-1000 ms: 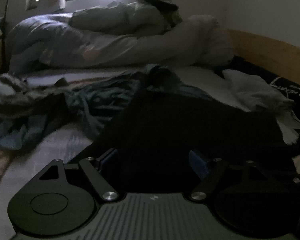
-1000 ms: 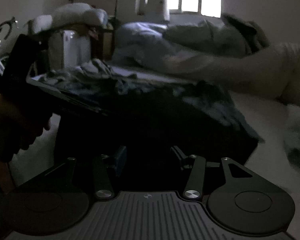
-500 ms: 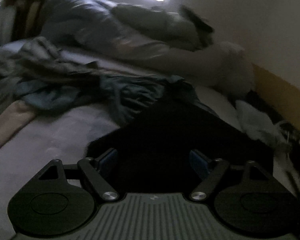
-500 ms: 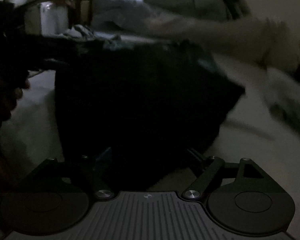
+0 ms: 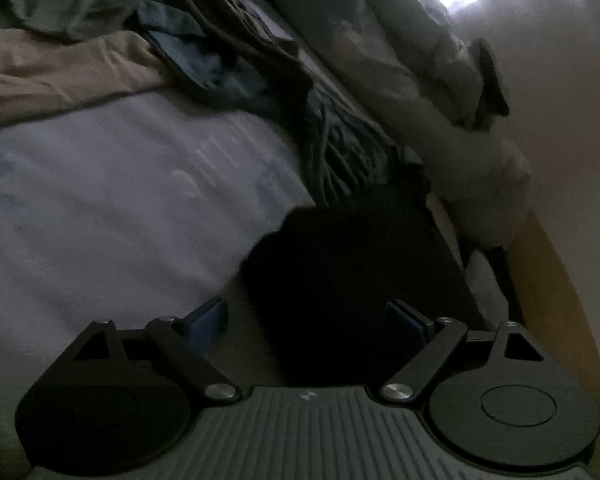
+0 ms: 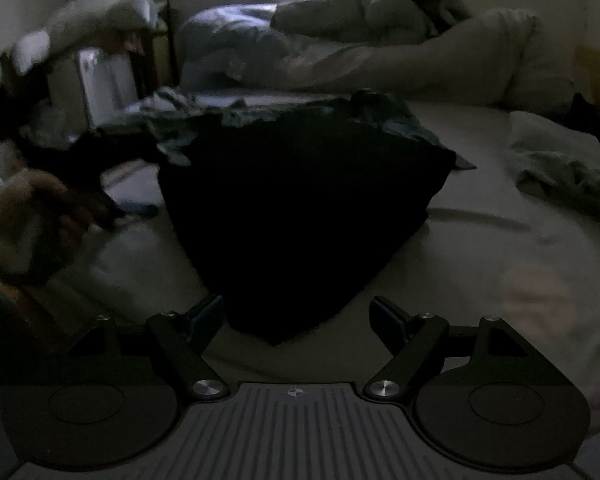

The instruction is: Fold clothes

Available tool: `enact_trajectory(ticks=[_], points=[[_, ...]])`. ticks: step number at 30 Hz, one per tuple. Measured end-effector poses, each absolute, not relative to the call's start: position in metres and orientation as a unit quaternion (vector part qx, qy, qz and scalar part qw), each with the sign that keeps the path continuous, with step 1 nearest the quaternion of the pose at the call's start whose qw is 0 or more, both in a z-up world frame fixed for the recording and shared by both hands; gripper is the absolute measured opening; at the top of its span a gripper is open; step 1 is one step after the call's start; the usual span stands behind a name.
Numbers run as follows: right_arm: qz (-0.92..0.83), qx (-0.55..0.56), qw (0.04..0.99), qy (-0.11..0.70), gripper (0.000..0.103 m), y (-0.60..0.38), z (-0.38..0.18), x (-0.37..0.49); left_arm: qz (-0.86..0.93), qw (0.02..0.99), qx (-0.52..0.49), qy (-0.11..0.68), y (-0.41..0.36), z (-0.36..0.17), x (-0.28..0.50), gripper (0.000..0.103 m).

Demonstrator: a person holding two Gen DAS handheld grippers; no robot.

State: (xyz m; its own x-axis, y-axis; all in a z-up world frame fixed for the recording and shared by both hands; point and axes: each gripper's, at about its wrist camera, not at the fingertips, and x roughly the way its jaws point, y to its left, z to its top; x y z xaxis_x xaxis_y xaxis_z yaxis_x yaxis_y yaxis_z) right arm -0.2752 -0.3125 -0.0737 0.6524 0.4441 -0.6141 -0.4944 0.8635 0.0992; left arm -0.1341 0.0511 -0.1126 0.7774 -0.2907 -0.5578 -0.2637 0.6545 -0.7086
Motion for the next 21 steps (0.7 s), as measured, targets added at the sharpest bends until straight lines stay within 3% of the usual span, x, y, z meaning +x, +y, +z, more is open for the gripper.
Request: enact_trajectory(ticks=[3,11,13,18,21], points=[[0.266,-0.017,0.908,0.323,0.083,-0.319,-0.068,-0.276,-0.031,0.854,-0.404,0.326,0.046,-0.116,-0.113,0.103],[0.267,-0.019,0.906,0.329,0.083,-0.327,-0.066,-0.273,-0.053,0.855,-0.389,0.339,0.025,-0.117,-0.071,0.101],[0.266,-0.021,0.906,0.329,0.083,-0.327,-0.068,-0.271,-0.055,0.847,-0.398,0.348,0.027,-0.116,-0.070,0.077],[0.261,-0.026,0.911,0.319,0.083,-0.314,-0.070,-0.266,-0.074,0.843,-0.390,0.363,0.021,-0.093,-0.068,0.051],[0.260,-0.033,0.918,0.299,0.088,-0.300,-0.072,-0.265,-0.098,0.844,-0.378,0.368,0.010,-0.070,-0.067,0.044]])
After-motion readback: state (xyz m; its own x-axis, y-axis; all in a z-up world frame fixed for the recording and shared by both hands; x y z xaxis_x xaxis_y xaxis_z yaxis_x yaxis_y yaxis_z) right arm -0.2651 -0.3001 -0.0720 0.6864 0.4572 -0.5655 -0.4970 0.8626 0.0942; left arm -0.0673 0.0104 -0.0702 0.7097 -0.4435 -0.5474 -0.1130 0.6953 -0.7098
